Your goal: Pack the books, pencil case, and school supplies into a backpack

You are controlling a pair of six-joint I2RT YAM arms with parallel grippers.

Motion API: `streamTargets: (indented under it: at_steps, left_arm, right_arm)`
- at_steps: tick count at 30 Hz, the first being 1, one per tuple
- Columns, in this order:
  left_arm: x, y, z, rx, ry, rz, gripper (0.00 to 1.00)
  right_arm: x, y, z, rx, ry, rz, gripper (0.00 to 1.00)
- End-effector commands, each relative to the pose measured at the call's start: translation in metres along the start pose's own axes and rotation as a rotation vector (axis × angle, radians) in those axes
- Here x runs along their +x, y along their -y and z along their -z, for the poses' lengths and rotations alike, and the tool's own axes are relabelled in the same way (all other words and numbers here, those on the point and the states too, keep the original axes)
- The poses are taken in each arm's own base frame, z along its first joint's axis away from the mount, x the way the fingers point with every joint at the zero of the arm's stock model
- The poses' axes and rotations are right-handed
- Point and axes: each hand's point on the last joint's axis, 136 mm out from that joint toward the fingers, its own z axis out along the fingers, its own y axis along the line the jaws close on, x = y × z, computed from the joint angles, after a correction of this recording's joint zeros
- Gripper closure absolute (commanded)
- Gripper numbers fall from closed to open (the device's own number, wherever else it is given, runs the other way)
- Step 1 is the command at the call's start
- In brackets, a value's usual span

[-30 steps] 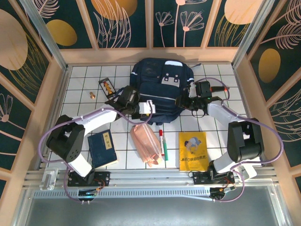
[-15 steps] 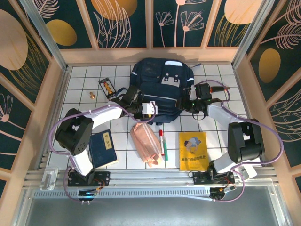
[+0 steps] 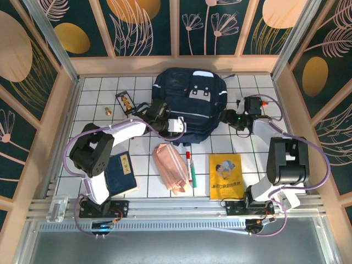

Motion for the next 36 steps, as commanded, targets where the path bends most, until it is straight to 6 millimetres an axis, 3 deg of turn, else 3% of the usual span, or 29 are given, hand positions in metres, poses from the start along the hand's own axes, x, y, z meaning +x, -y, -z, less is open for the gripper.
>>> streamTargets:
  at_steps: [1,5,8,9,14,19,23,31,36]
  left_arm:
    - [-0.040,-0.017,0.021,-0.054,0.135,-0.017,1.00]
    - [-0.061,-0.033,0.045,-0.117,0.205,0.005,1.00]
    - [-0.066,-0.047,0.056,-0.136,0.251,0.057,1.00]
    - [-0.073,-0.055,0.070,-0.160,0.288,0.072,1.00]
    - [-0.077,-0.073,0.098,-0.188,0.412,0.116,1.00]
    - [-0.077,-0.074,0.109,-0.156,0.469,0.105,1.00]
    - [-0.081,-0.079,0.118,-0.150,0.501,0.092,1.00]
    - [-0.086,-0.093,0.128,-0.160,0.500,0.077,1.00]
    - [-0.086,-0.094,0.128,-0.156,0.500,0.086,1.00]
  right_arm:
    - [-0.026,-0.017,0.009,-0.087,0.118,0.239,0.41]
    - [-0.038,-0.038,0.024,-0.181,0.165,0.411,0.41]
    - [-0.044,-0.028,0.027,-0.136,0.189,0.520,0.42]
    - [-0.046,-0.023,0.030,-0.125,0.206,0.561,0.43]
    - [-0.051,0.015,0.035,-0.049,0.210,0.611,0.46]
    - [-0.023,0.034,0.014,-0.056,0.046,0.782,0.60]
    - [-0.016,0.008,0.014,-0.177,0.050,0.953,0.56]
    - [-0.034,0.011,-0.007,-0.128,0.149,1.151,0.49]
    - [-0.058,0.019,-0.016,-0.029,0.203,1.183,0.46]
